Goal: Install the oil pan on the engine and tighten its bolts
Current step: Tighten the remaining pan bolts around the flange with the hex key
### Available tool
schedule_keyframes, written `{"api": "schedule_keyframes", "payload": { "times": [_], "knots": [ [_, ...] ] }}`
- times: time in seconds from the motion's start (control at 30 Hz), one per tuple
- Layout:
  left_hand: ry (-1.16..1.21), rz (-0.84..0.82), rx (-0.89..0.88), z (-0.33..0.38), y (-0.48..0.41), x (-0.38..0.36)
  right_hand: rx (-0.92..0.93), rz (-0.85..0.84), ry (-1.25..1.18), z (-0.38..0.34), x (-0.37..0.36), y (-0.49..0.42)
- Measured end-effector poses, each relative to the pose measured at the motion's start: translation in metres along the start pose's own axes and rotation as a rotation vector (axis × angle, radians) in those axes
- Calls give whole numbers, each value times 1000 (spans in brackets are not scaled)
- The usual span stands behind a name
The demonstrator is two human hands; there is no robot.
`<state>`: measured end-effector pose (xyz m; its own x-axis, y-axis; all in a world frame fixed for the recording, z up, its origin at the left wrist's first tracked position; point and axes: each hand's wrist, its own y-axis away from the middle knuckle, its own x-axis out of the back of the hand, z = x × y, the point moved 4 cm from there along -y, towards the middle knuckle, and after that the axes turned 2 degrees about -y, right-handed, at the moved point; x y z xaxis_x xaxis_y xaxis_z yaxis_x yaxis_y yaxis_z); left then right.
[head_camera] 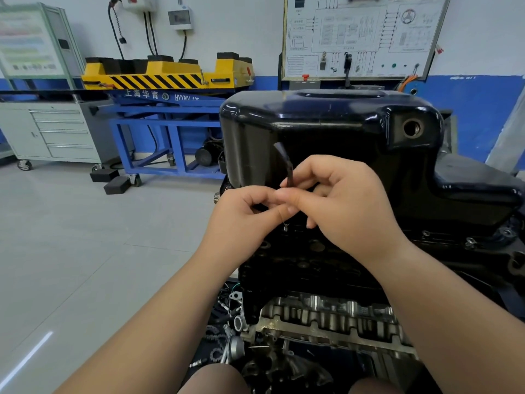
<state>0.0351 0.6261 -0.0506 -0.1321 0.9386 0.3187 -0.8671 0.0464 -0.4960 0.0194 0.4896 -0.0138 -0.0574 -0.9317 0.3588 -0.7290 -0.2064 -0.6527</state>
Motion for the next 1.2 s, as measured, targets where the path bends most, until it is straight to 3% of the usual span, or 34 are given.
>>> {"api": "schedule_keyframes", "payload": {
  "times": [0.1, 0.23, 0.33, 0.53, 0.73, 0.87, 1.03, 1.2],
  "knots": [
    [4, 16, 5, 0, 1, 0, -12, -3, 20, 1, -1, 0],
    [18, -39, 9, 0, -1, 1, -16, -199, 4, 1, -3, 2],
    [-4, -79, -10, 2, -1, -1, -8, -124, -23, 0, 1, 1],
    [22, 4, -28, 1, 1, 0, 7, 3, 45, -2, -1, 1],
    [41, -6, -24, -2, -1, -1, -20, -202, 13, 0, -1, 2],
    [27, -60, 1, -3, -2, -2, -21, -88, 29, 3, 4, 0],
    [26, -6, -6, -1, 0, -2, 9, 41, 89, 2, 3, 2],
    [-9, -48, -18, 1, -1, -1, 30, -149, 68, -1, -3, 5]
  ]
}}
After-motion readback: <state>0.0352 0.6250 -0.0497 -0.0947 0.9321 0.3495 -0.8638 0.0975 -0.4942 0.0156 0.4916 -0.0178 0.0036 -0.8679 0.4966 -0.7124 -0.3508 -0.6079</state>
